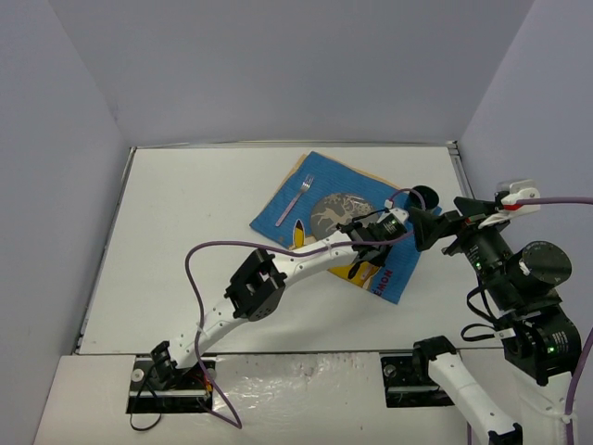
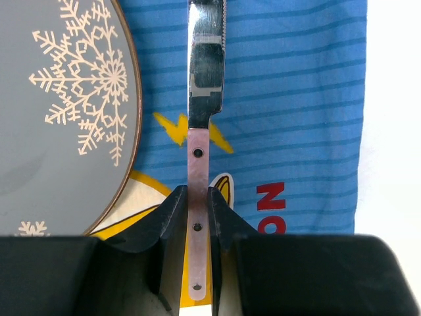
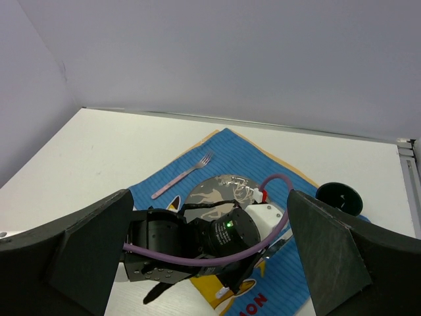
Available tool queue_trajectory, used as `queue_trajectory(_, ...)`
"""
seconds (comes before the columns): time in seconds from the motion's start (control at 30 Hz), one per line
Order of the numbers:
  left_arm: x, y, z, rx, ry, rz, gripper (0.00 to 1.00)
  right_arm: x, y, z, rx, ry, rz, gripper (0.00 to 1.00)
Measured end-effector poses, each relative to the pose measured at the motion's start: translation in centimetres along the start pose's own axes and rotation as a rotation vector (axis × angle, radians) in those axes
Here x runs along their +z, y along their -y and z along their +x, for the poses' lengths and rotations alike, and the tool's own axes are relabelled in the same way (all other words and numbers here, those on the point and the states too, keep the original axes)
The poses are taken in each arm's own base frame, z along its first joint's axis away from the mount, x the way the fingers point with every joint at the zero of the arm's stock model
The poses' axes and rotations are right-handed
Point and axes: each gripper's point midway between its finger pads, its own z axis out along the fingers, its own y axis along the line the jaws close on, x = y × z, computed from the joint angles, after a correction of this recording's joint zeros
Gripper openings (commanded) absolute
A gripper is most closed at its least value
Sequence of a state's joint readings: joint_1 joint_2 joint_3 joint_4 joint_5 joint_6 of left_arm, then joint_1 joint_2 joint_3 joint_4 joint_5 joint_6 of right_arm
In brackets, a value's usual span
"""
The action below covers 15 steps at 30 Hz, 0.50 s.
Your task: Set the dinner table for one person
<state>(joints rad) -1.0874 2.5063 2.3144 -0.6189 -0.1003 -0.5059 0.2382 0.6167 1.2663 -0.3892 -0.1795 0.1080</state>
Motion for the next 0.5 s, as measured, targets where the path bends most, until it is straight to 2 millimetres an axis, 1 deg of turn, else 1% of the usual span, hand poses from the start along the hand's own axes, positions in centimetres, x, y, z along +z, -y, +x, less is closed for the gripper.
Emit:
queue_trajectory(0.2,0.4,0.8,-0.7,-0.008,0.026,0.022,0.0,-0.1,0.0,0.4,0.008,-0.015,0.002,1.0)
queue_trajectory(0.27,0.9,1.1,-0.7,-0.01,0.032,0.027,0.0,-0.1,0.0,0.5,0.009,-0.021,0.002,1.0)
queue_trajectory(0.4,2.3,1.1,0.3,-0.016,0.018,0.02,0.0,-0.2,0.0,0.6,0.012,-0.024,0.002,1.0)
queue_trajectory(0.5,2.6,1.3,0.3,-0.024,0.023,0.024,0.0,-0.3,0.0,0.6,0.013,-0.022,0.002,1.0)
